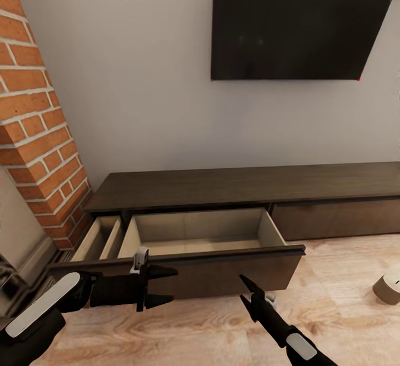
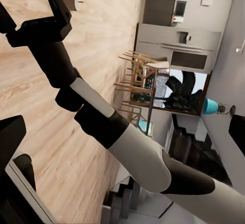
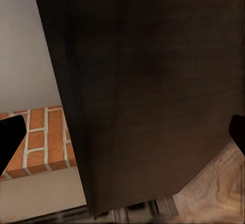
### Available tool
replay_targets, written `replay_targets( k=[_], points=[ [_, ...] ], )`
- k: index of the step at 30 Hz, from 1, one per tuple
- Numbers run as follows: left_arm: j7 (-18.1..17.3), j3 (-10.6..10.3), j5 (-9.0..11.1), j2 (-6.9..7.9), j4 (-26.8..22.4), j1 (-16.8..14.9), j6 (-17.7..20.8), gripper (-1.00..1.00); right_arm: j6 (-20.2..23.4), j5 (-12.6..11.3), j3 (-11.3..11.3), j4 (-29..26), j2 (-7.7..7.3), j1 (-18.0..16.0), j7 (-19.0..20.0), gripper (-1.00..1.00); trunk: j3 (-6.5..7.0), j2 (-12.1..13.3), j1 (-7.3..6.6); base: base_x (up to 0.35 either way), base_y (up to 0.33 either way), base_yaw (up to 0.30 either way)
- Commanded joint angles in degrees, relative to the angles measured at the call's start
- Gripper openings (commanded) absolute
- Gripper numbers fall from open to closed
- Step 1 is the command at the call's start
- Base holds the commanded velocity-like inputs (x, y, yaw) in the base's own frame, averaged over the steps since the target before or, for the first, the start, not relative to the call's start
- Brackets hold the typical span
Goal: Place each of the two pumpkins and all three candles from the living room inside a cabinet in the living room (use any cabinet), then make sure every cabinet is closed, and position the cauldron so it is next to a table in the living room.
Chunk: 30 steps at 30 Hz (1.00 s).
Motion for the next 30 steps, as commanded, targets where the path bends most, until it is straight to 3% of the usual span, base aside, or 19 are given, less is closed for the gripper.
replay_targets(
  k=[1,6,9,15,25,30],
  points=[
    [0.57,-0.09,0.59,0.02,-0.03,-0.05,0.03,1.00,0.91,-0.11,-0.08,0.01,-0.35,0.07,0.21,1.00,0.18,0.00,-0.04,0.000,0.000,0.000],
    [0.60,-0.09,0.54,0.01,-0.02,-0.05,0.03,1.00,1.73,4.42,0.26,0.59,-1.16,0.21,0.33,1.00,1.29,0.06,-0.16,0.000,0.000,0.000],
    [0.59,-0.10,0.52,0.02,-0.03,-0.05,0.03,1.00,1.84,5.40,0.20,2.62,-1.22,0.22,0.31,1.00,1.95,0.10,-0.24,0.000,0.000,0.000],
    [0.56,-0.10,0.50,0.00,-0.01,-0.05,0.03,1.00,2.57,5.95,0.26,5.44,-2.68,0.23,0.19,1.00,3.28,0.18,-0.40,0.000,0.000,0.000],
    [0.56,-0.11,0.50,0.01,-0.01,-0.05,0.03,1.00,2.19,5.97,0.28,7.48,-2.90,0.23,0.30,1.00,5.49,0.32,-0.65,0.000,0.000,0.000],
    [0.56,-0.08,0.44,0.00,0.02,-0.05,0.03,1.00,2.08,6.53,0.35,7.61,-2.91,0.23,0.24,1.00,6.39,2.32,-1.75,0.000,0.000,0.000]
  ],
)
